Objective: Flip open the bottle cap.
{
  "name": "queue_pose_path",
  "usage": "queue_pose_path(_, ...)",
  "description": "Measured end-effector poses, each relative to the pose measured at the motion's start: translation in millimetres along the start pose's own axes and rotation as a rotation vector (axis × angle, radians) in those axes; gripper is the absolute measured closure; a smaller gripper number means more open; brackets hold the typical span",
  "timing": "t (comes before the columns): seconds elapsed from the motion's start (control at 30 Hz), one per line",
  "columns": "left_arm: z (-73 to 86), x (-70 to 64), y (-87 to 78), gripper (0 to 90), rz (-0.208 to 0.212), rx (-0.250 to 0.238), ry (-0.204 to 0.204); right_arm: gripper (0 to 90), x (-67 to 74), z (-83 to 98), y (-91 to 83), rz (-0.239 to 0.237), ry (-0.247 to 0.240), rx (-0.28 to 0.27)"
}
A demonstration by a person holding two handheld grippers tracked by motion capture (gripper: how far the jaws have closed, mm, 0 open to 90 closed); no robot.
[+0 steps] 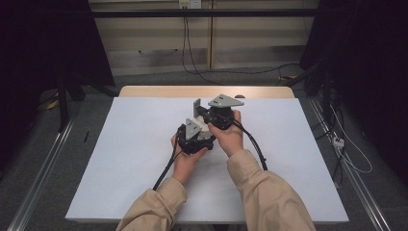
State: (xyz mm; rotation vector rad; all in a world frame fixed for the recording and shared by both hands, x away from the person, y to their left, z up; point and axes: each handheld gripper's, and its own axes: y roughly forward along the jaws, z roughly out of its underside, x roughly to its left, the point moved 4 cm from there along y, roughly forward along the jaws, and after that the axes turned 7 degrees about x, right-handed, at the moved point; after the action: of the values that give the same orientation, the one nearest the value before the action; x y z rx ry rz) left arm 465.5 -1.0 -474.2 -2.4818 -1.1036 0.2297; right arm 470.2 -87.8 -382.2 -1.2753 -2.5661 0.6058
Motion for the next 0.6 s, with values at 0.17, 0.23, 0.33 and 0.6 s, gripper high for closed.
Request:
queue_pose_path(0.17, 0.0, -0.1, 0.0, 18.8, -0.001, 0.001, 0.001, 90.0, -2.1, 0.2, 1.1, 0.008, 0.001, 0.000)
queue_pose_path(0.23, 0.0, -0.1, 0.1, 18.8, -0.001, 0.000, 0.001, 90.0, -3.0, 0.2, 1.4, 0.010, 0.003, -0.003)
queue_pose_path(0.33, 0.0, 0.0, 0.0, 18.8, -0.001, 0.001, 0.000, 90.0, -3.0, 0.2, 2.8, 0.009, 0.004, -0.005)
queue_pose_path(0.6, 0.0, -0.3, 0.0, 18.8, -0.002, 0.000, 0.002, 90.0, -3.3, 0.4, 5.3, 0.013, 0.003, -0.002)
